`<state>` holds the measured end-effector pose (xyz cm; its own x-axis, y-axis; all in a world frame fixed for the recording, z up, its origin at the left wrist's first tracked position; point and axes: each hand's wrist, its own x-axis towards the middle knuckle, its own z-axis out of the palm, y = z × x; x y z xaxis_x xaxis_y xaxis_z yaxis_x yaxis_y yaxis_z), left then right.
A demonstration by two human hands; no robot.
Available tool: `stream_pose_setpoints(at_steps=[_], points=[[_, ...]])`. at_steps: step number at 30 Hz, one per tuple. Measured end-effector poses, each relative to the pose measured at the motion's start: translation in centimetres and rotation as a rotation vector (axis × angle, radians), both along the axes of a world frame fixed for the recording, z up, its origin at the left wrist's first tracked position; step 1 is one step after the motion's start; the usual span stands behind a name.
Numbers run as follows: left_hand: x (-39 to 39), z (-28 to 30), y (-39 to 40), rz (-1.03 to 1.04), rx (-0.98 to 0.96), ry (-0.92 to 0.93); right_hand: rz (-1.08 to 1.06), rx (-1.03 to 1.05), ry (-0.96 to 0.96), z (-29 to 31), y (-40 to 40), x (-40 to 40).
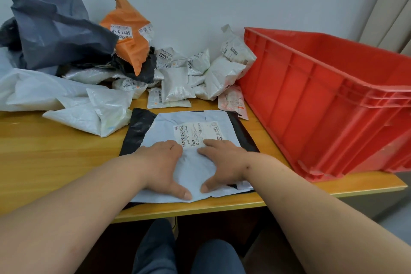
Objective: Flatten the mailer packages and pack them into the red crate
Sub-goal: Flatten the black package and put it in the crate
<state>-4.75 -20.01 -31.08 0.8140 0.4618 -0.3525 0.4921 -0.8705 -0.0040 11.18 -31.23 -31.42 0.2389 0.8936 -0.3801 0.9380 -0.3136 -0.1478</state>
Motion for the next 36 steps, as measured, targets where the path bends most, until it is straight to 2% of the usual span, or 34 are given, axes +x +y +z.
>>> stream_pose_setpoints(at_steps=[5, 8, 10, 12, 15, 17, 19, 25, 30, 32, 36], points=[[-1.4, -1.4, 0.0, 0.006, -0.031, -0.014, 0.005, 0.071, 0.039, -1.2, -1.2, -0.4], [-2.2, -1.6, 0.0, 0.011, -0.139, -0.086, -0.095, 0.189, 0.165, -0.8, -1.5, -0.7], [-2.9, -1.8, 0.0, 0.054, -0.224, -0.227, -0.254, 0.411, 0.183, -0.6, -1.6, -0.5], [-3.2, -2.3, 0.5, 0.162, -0.159, -0.439, -0.433, 0.54, 0.022, -0.3, -1.8, 0.3], [-3.3, -3.1, 2.5, 0.452, 0.026, -0.651, -0.717, 0.422, -0.034, 0.1, -2.5, 1.6], [-3.7, -3.5, 4.0, 0.66, -0.038, -0.608, -0.826, 0.34, 0.08, 0.6, -2.9, 2.0], [-4.2, -3.6, 4.9, 0.797, -0.156, -0.52, -0.894, 0.364, 0.246, 1.2, -3.2, 2.0], [-4.8, -1.5, 4.5, 0.978, -0.421, -0.562, -1.044, 0.425, 0.664, 2.3, -4.1, 1.6], [-5.7, -1.0, 3.8, 0.955, -0.372, -0.439, -1.089, 0.379, 0.874, 2.3, -4.8, 0.9], [-5.8, -0.9, 3.6, 0.925, -0.345, -0.471, -1.063, 0.378, 0.89, 2.2, -5.1, 0.7], [-6.4, 0.1, 3.2, 0.85, -0.316, -0.543, -0.942, 0.545, 0.881, 2.7, -5.6, 0.2]])
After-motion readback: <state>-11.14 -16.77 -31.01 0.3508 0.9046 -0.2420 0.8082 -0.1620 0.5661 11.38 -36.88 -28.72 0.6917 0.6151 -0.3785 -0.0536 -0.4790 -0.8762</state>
